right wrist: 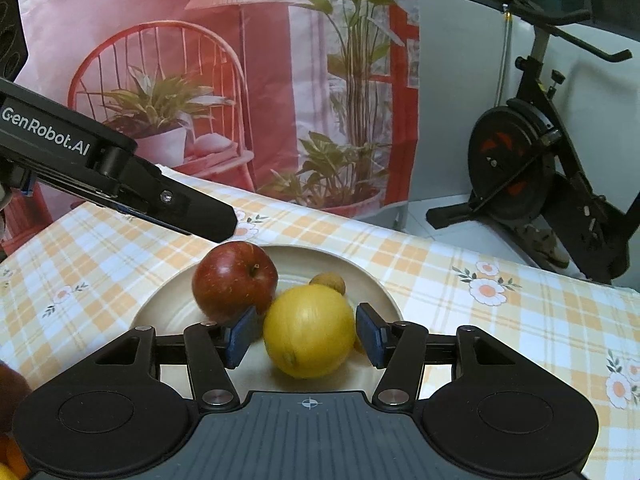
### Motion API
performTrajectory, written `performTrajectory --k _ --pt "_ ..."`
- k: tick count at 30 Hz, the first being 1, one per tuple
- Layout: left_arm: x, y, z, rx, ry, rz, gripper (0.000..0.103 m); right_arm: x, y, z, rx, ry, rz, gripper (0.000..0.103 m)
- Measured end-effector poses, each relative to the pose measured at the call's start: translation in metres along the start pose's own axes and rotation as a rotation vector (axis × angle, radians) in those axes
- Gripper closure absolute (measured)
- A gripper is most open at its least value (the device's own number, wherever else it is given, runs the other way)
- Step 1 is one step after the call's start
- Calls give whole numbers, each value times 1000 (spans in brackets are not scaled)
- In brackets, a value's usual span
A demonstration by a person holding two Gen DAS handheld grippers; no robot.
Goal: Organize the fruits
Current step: 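Carry the lemon with both grippers over the cream plate, then lower the lemon onto the plate and open both grippers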
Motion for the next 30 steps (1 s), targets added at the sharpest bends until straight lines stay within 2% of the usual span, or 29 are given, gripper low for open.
performTrajectory --k 14,30 --pt "9 63 -24 -51 -38 91 62 25 60 -14 -29 -45 20 52" --pt "35 129 -53 -107 -37 175 62 56 115 -71 -69 -120 20 52"
Point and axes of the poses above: each gripper's, at about its wrist camera, not at the fingertips, and y roughly against the way its jaws point, x to its left, z to its top, the point moved 8 cm from there along -y, roughly the way its jaws point, and after that the axes turned 5 degrees about -y, right-handed, at the moved point
